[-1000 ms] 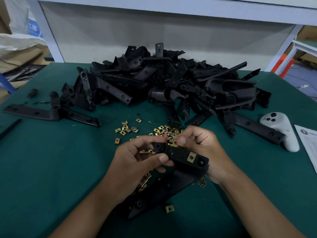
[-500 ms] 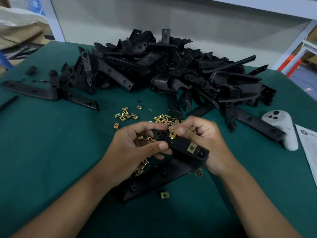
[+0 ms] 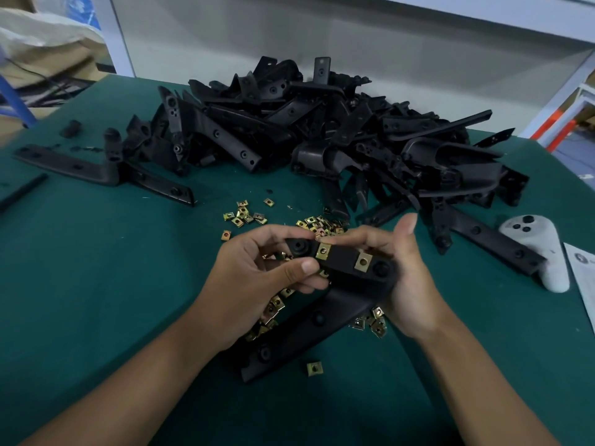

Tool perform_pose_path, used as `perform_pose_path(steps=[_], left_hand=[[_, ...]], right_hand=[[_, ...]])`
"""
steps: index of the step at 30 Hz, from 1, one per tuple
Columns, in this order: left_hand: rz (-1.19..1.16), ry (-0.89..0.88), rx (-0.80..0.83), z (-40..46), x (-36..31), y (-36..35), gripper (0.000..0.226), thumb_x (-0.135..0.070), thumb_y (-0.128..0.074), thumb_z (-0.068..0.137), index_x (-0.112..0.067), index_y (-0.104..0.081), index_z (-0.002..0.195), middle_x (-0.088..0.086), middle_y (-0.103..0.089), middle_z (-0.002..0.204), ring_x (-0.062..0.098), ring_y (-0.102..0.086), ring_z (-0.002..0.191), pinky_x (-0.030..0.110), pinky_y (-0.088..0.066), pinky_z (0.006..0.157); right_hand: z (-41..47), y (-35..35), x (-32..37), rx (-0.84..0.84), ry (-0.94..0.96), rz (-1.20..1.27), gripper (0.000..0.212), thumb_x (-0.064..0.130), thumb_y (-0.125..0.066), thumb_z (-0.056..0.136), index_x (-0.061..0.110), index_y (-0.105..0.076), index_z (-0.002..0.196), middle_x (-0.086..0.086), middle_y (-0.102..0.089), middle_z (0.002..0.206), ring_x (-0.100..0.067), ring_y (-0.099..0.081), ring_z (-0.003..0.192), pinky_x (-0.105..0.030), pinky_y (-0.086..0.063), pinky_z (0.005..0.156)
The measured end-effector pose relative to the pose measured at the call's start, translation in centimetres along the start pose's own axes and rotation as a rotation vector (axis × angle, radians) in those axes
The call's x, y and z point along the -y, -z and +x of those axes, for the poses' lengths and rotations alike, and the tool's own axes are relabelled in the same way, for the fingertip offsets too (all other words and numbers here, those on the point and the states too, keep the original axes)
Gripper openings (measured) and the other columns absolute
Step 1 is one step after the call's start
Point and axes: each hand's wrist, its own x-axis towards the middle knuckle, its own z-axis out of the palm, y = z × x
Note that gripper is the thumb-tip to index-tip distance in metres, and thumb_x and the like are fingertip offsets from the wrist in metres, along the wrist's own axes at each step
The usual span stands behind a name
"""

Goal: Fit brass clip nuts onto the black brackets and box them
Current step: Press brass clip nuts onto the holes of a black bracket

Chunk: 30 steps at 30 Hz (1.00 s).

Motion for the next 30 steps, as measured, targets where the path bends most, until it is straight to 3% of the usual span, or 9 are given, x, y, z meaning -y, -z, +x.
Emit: perform_pose_path(steps=[5,8,9,12,14,26,28,30], left_hand=[[0.006,0.004,-0.034,0.0,-0.2,0.1,0.026,-0.021,-0.081,0.071,-0.02,-0.078,0.097,0.011,-0.075,0.081,0.021,-0.075,0.065,0.024,-0.06,0.066],[-0.015,-0.003,-0.116,0.2,-0.2,0.2,0.031,-0.025,-0.082,0.066,-0.02,-0.079,0.097,0.011,-0.069,0.076,0.019,-0.071,0.061,0.023,-0.059,0.065],[-0.019,-0.006,-0.137,0.3,-0.2,0.3,0.032,-0.027,-0.083,0.065,-0.022,-0.08,0.096,0.012,-0.067,0.073,0.018,-0.07,0.06,0.023,-0.058,0.065],[-0.011,-0.019,-0.145,0.4,-0.1,0.5,0.046,-0.045,-0.092,0.058,-0.026,-0.08,0.099,0.011,-0.067,0.068,0.017,-0.068,0.059,0.022,-0.058,0.066],[0.001,-0.019,-0.151,0.5,0.0,0.7,0.062,-0.059,-0.094,0.049,-0.028,-0.079,0.1,0.01,-0.068,0.067,0.017,-0.068,0.06,0.022,-0.058,0.067],[0.079,-0.024,-0.215,0.7,0.5,0.9,0.077,-0.066,-0.095,0.037,-0.027,-0.079,0.101,0.008,-0.066,0.071,0.016,-0.066,0.059,0.019,-0.057,0.066],[0.106,-0.04,-0.218,0.7,0.5,0.7,0.07,-0.062,-0.096,0.04,-0.029,-0.079,0.1,0.005,-0.068,0.07,0.013,-0.066,0.057,0.017,-0.056,0.064],[0.136,-0.048,-0.235,0.7,0.7,0.7,0.05,-0.049,-0.091,0.051,-0.031,-0.079,0.096,0.004,-0.068,0.066,0.011,-0.065,0.055,0.014,-0.055,0.062]], right_hand=[[0.0,0.2,-0.1,0.03,0.026,0.058,0.087,0.089,-0.032,0.083,0.02,-0.077,0.111,-0.013,-0.076,0.11,-0.032,-0.071,0.107,-0.036,-0.056,0.09],[0.0,-0.2,-0.2,0.046,-0.008,0.02,0.101,0.091,-0.04,0.078,0.006,-0.069,0.124,-0.023,-0.07,0.119,-0.042,-0.065,0.116,-0.057,-0.047,0.104],[0.0,-0.3,-0.2,0.052,-0.014,0.017,0.1,0.09,-0.044,0.078,0.004,-0.069,0.124,-0.022,-0.07,0.12,-0.04,-0.064,0.117,-0.057,-0.045,0.106],[-0.1,-0.4,-0.1,0.016,0.012,0.048,0.066,0.077,-0.057,0.083,0.022,-0.077,0.112,0.0,-0.076,0.111,-0.018,-0.07,0.108,-0.031,-0.052,0.094],[-0.1,-0.6,0.2,0.016,0.009,0.065,0.052,0.07,-0.062,0.085,0.028,-0.076,0.113,0.005,-0.076,0.111,-0.013,-0.07,0.107,-0.022,-0.051,0.09],[0.0,-0.9,0.8,0.001,0.008,0.107,0.049,0.06,-0.064,0.089,0.02,-0.075,0.116,0.004,-0.075,0.111,-0.013,-0.069,0.106,-0.021,-0.051,0.088],[0.0,-0.8,0.9,0.01,0.018,0.104,0.04,0.053,-0.061,0.094,0.025,-0.073,0.119,0.006,-0.074,0.114,-0.011,-0.068,0.11,-0.019,-0.05,0.09],[0.1,-0.7,0.9,-0.017,0.033,0.103,0.036,0.048,-0.062,0.096,0.026,-0.072,0.122,0.0,-0.073,0.118,-0.017,-0.067,0.115,-0.023,-0.05,0.094]])
